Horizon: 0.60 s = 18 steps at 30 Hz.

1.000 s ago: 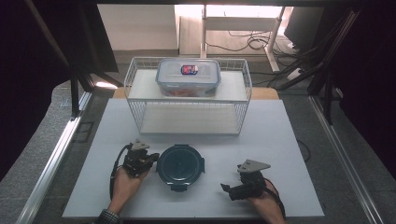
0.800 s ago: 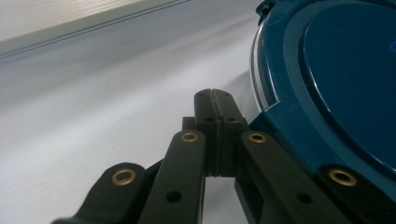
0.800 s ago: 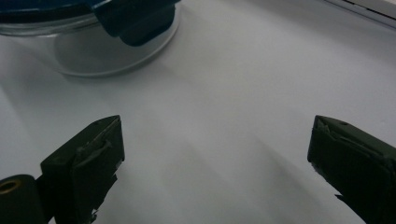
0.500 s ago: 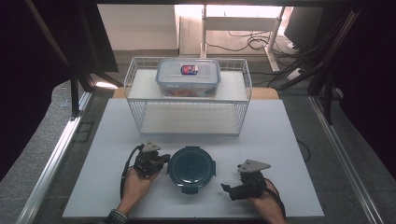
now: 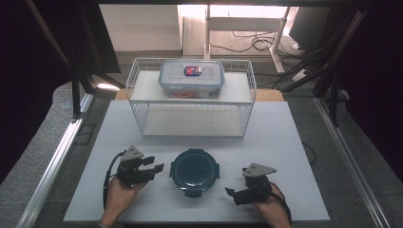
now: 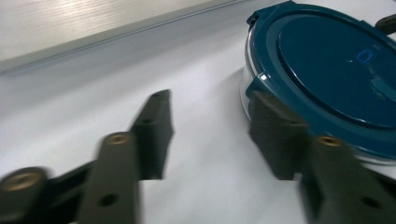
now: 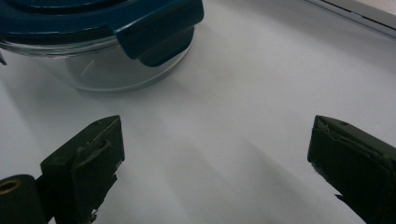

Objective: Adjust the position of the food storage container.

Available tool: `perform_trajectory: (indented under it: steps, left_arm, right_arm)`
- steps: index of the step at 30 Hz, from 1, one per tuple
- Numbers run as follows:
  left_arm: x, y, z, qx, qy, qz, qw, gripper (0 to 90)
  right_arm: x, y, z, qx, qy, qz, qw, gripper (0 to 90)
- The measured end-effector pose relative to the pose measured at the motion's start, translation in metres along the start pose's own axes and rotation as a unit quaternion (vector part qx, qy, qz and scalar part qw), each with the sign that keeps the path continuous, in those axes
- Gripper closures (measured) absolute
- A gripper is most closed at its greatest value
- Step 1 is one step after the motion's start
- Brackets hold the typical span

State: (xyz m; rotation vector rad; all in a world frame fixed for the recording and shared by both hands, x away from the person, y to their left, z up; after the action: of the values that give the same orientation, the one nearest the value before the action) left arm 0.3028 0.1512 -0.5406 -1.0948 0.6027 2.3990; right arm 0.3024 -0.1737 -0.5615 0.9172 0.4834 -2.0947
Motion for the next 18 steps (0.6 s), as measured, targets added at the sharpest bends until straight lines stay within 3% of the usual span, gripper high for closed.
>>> perform_trajectory:
  steps: [3, 7, 10, 12, 14, 18]
  left_arm:
    - [0.001, 0.001, 0.004, 0.007, 0.010, 0.006, 0.9999, 25.7]
    - [0.007, 0.007, 0.006, 0.006, 0.005, -0.011, 0.9999, 10.3]
    - [0.016, 0.012, 0.007, -0.008, 0.000, -0.046, 0.9989, 7.2]
    - [0.021, 0.013, 0.007, -0.027, 0.001, -0.075, 0.9968, 3.9]
    - [0.027, 0.012, 0.007, -0.029, 0.000, -0.093, 0.9952, 3.1]
    - [0.035, 0.008, 0.006, -0.031, -0.005, -0.094, 0.9950, 1.8]
  right_arm:
    - [-0.001, -0.002, 0.001, -0.001, 0.002, 0.002, 1.0000, 3.4]
    - [-0.003, -0.006, 0.002, -0.003, 0.007, 0.006, 1.0000, 3.4]
    - [-0.005, -0.007, 0.003, -0.003, 0.013, 0.008, 0.9999, 3.3]
    - [-0.005, -0.008, 0.004, -0.003, 0.016, 0.008, 0.9998, 3.1]
    - [-0.006, -0.008, 0.004, -0.003, 0.019, 0.008, 0.9998, 2.7]
    - [-0.005, -0.007, 0.003, -0.004, 0.015, 0.005, 0.9999, 2.4]
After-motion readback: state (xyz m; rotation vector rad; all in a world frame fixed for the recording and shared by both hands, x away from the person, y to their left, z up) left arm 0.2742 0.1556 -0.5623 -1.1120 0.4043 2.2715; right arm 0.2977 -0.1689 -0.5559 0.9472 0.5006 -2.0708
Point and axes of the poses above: each handheld gripper's, and its own axes: z roughly backward along the jaws, x roughly out of its underside, y roughly to its right, the point moved 7 cm from there along -z, roughly forward along the jaws, and after that the axes turned 2 degrees about -x, right-handed, at the moved point
